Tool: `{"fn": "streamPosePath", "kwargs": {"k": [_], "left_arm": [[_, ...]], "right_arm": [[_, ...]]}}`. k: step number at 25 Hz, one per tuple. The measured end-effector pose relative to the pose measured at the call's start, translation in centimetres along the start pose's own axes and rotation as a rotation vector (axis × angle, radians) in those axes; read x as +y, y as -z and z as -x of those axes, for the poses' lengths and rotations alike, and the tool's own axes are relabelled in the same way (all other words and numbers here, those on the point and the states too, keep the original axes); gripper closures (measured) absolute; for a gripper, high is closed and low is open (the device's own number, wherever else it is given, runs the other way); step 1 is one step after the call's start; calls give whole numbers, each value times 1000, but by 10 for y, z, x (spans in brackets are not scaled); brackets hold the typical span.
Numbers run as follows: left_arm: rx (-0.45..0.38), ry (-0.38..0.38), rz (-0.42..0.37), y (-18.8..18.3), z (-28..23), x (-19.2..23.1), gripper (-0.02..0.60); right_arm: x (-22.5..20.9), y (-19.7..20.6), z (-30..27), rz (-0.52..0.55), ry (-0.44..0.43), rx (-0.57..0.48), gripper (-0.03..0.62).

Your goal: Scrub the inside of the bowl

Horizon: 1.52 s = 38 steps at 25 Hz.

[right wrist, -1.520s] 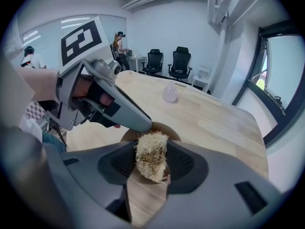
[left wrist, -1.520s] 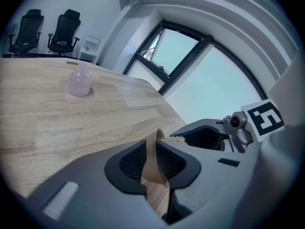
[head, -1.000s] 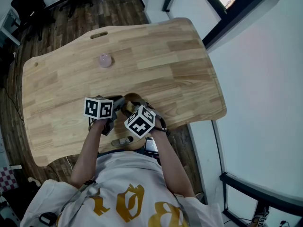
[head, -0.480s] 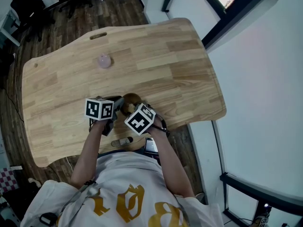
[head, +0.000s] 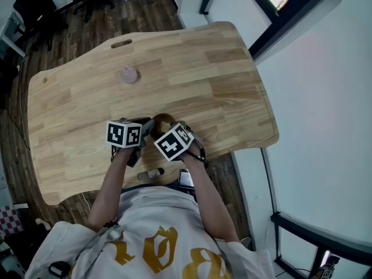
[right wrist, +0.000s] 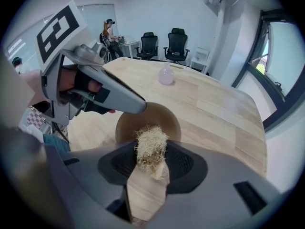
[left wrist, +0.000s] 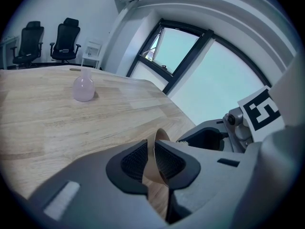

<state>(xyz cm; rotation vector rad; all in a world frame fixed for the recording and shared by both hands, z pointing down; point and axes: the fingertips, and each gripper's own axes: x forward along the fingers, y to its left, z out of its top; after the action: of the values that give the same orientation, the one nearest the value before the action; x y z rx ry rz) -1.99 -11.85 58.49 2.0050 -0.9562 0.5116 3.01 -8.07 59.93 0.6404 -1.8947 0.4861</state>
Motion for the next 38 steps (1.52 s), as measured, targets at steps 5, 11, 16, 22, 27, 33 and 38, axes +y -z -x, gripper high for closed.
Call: {"fn": "streamPosePath", "kwargs": {"k": [5,11,16,22,27,33,38], "left_arm": [[6,13,0,1,-3,-3,534],[6,38,4,-3,-4,-9,534],[10,24,1,-3,-4,-7,534],[5,15,20,-3,-3,0,534],[10,21,29,1,-5,0,534],[12,45,43,0,-10,-1,534],[-2,32,42,-4,-11,3,534]], "right_arm": [[-12,-4,1,-20,42,-35,424],[-12,-14,6,6,55,-98,424],[5,-22,8,68,-25,-115,424],[17,-15,3,54,-96,-86,424],[-8,-9,-2,-7,21,-84,424],[-20,-12,-3,0,85,-134,422],[11,-14,-2,79,-91,-153,422]]}}
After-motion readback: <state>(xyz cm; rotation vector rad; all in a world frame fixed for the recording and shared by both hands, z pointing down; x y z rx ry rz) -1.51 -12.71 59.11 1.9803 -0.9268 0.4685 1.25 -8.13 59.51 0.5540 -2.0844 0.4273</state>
